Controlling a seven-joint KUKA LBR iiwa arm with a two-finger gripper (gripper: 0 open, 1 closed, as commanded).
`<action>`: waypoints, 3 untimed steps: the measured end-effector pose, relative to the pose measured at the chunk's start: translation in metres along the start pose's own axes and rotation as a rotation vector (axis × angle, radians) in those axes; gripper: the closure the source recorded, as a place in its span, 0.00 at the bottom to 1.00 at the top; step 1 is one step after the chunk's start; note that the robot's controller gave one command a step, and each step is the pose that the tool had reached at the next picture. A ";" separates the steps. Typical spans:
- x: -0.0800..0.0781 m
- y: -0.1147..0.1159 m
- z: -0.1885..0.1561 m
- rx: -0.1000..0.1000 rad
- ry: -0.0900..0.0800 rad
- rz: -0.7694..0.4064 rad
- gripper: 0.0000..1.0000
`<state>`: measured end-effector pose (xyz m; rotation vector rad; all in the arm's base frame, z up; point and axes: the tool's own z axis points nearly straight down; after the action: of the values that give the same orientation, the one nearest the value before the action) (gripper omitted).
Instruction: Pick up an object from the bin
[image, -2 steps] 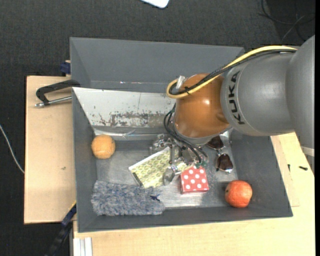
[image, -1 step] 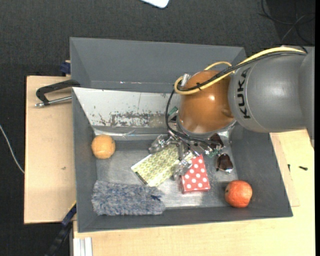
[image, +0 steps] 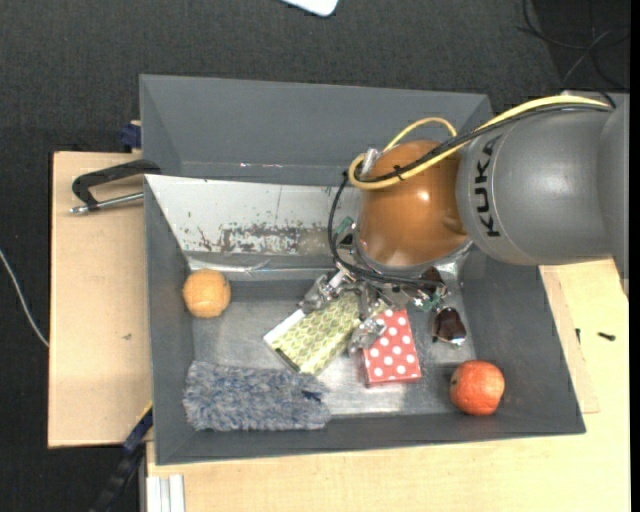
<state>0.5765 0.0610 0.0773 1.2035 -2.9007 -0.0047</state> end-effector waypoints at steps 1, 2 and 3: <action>0.000 0.000 0.000 0.000 0.000 0.000 1.00; 0.001 0.000 -0.003 0.000 0.000 -0.001 1.00; 0.000 0.000 -0.015 0.003 -0.004 0.000 1.00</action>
Offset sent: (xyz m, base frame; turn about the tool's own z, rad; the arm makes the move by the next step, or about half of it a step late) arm -0.0002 0.0001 0.0465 0.0000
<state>0.5760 0.0609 0.0926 1.2055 -2.9048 -0.0027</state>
